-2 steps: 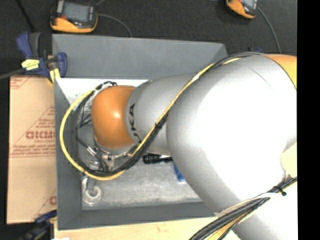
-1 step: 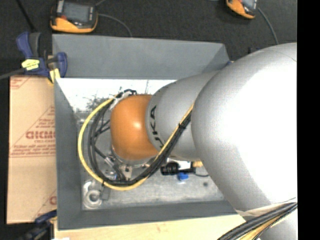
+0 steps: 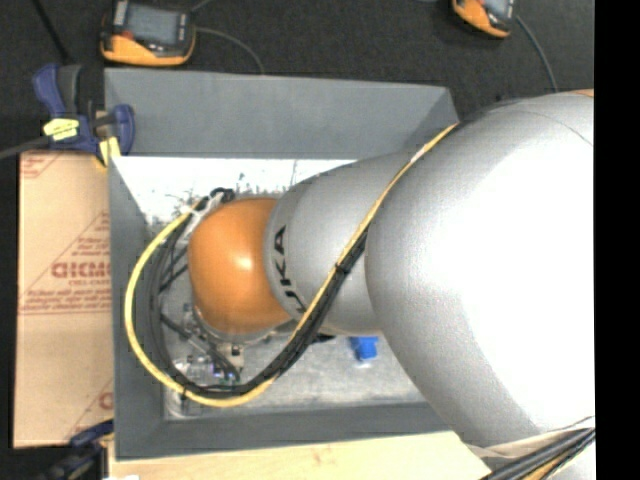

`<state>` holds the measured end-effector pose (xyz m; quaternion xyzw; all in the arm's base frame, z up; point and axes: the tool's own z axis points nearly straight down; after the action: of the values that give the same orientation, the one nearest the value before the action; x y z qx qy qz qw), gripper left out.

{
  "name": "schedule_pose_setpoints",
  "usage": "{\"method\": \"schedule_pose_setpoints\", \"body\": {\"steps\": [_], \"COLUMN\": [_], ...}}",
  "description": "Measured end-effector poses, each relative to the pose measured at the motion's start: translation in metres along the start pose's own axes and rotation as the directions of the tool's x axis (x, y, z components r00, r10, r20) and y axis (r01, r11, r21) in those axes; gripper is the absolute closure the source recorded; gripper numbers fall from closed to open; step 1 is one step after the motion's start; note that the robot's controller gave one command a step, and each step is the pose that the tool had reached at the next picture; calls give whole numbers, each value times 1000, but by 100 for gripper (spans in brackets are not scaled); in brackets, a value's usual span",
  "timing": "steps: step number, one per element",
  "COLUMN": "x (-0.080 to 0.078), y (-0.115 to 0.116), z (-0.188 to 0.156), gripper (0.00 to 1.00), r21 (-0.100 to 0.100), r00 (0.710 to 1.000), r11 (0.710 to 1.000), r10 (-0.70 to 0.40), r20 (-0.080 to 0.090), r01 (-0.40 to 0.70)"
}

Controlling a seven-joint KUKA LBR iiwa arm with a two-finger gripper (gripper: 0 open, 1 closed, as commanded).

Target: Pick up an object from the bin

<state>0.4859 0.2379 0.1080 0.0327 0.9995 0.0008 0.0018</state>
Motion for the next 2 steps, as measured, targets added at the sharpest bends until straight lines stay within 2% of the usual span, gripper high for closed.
{"method": "schedule_pose_setpoints", "body": {"steps": [1,2], "x": [3,3], "y": [-4,-4], "z": [38,38], "gripper": [0,0], "r21": [3,1], "r00": [976,975], "r11": [976,975], "r10": [218,221], "r20": [-6,-5], "r01": [-218,-221]}}
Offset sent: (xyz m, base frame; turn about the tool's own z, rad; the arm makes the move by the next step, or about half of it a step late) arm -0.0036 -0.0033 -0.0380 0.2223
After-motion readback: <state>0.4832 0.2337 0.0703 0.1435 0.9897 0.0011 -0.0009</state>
